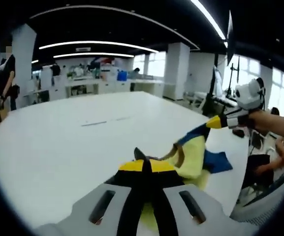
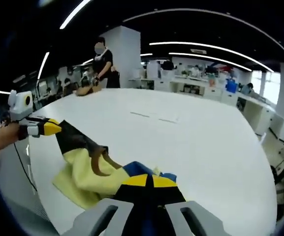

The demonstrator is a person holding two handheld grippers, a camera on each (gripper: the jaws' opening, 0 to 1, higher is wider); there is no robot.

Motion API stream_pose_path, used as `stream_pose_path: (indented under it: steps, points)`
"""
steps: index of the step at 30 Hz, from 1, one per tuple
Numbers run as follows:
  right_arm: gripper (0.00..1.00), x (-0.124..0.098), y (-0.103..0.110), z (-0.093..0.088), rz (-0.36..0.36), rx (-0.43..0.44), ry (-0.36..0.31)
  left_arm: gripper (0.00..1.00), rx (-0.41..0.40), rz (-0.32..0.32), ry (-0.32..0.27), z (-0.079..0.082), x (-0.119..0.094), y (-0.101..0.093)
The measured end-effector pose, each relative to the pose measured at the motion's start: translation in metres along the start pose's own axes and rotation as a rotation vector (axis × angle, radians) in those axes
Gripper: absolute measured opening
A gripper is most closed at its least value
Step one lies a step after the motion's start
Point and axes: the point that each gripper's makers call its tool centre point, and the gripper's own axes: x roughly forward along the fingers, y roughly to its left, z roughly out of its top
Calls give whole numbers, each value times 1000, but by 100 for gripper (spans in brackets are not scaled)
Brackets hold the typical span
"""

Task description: Fold the garment on the visible template until the final outline fits inside the template.

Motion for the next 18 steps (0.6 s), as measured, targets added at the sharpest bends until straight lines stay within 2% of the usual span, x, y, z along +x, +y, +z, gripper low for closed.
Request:
stream_pose_path:
  steps: [6,13,18]
  points:
    - [0,-6,-5,28,-2,-18,-41,0,20,28,-57,25,-2,5]
    - [0,-5,-21,48,-30,-18,-62,0,15,71,-142,59,2,16]
    - [0,0,-37,61,-55,4,-77,0,-52,109,-201,78,12,27]
